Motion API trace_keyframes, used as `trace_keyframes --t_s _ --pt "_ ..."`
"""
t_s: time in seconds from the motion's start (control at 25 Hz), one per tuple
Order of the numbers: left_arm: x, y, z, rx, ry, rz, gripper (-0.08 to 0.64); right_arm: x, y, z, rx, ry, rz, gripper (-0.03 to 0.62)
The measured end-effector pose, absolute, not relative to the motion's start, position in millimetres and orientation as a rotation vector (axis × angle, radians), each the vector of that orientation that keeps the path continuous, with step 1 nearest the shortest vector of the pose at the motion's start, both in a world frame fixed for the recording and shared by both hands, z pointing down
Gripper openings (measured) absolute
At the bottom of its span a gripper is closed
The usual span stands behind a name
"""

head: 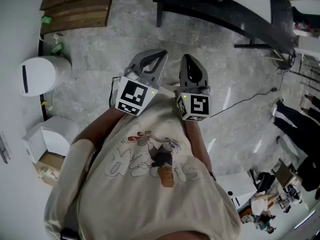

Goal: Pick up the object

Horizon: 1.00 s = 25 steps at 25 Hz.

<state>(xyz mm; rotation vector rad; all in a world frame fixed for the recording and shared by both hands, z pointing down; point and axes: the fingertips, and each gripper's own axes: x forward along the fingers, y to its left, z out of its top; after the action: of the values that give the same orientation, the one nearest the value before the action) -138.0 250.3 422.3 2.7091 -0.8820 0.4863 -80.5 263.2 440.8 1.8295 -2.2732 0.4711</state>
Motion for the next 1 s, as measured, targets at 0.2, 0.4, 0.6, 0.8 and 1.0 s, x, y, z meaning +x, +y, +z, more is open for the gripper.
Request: trace_keyframes --t_s 0.2,0.4,0.6,0.8,1.0 --pt "-153 236 428 2.707 -0.842 0.479 0.014 -94 250 448 1.847 -2.236 0.493 0.006" --pt "-169 225 433 2.691 -0.814 0.459 0.014 -103 244 451 1.945 -2.204 0.533 0.006" --pt "-191 216 440 2.672 -0.810 0.453 0.014 -121 240 447 1.956 -2.209 0.521 0.008" --pt "-208 210 447 2.628 -0.849 0.458 0.014 -130 240 443 1.923 -2.230 0.470 0.008" --pt "-208 199 456 2.602 -0.840 0.472 0.014 -130 224 445 1.979 -2.159 0.369 0.006"
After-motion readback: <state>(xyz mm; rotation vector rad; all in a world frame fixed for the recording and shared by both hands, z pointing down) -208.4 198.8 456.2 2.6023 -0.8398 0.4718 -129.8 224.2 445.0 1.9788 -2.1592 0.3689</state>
